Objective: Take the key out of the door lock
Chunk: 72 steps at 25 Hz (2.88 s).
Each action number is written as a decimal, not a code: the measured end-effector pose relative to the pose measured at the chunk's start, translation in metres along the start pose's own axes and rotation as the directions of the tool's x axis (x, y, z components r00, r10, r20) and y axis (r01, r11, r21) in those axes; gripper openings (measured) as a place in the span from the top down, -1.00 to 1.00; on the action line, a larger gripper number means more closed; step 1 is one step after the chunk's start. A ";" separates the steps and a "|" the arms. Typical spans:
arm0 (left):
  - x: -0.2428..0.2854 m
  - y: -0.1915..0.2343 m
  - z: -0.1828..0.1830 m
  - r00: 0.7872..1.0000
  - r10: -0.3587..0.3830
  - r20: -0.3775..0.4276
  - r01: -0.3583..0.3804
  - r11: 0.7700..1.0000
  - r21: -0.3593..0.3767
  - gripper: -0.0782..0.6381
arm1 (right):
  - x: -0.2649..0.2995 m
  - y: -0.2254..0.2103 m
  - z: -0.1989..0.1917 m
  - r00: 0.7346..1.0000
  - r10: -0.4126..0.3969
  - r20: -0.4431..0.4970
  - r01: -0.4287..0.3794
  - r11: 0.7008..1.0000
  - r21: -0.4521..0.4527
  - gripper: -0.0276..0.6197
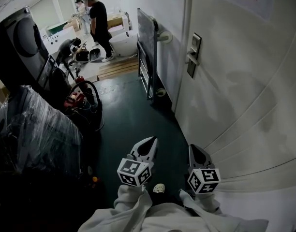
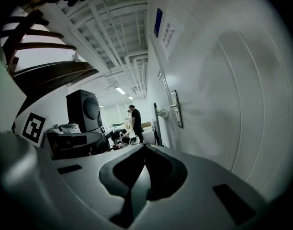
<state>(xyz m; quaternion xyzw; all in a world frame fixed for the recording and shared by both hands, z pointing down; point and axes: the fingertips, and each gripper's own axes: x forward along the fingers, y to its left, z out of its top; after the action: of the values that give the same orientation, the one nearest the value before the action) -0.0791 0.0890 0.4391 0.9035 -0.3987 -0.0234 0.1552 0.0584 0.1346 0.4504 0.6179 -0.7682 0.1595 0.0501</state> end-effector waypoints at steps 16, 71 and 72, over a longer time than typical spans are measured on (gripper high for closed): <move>0.005 0.042 -0.007 1.000 -0.003 -0.023 0.002 0.999 -0.043 0.74 | 0.039 0.018 -0.011 0.999 -0.012 -0.041 0.012 1.000 0.005 0.75; 0.334 0.133 0.038 0.997 -0.031 -0.066 0.028 0.999 -0.046 0.74 | 0.306 -0.174 0.096 0.999 -0.001 -0.053 0.002 1.000 0.017 0.75; 0.339 0.133 0.038 0.997 -0.035 -0.067 0.032 0.998 -0.046 0.74 | 0.309 -0.178 0.098 0.999 -0.003 -0.051 0.004 1.000 0.017 0.75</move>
<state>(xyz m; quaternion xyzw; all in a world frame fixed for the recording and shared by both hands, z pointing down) 0.0508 -0.2518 0.4699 0.9067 -0.3774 -0.0044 0.1882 0.1703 -0.2173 0.4751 0.6155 -0.7642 0.1817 0.0646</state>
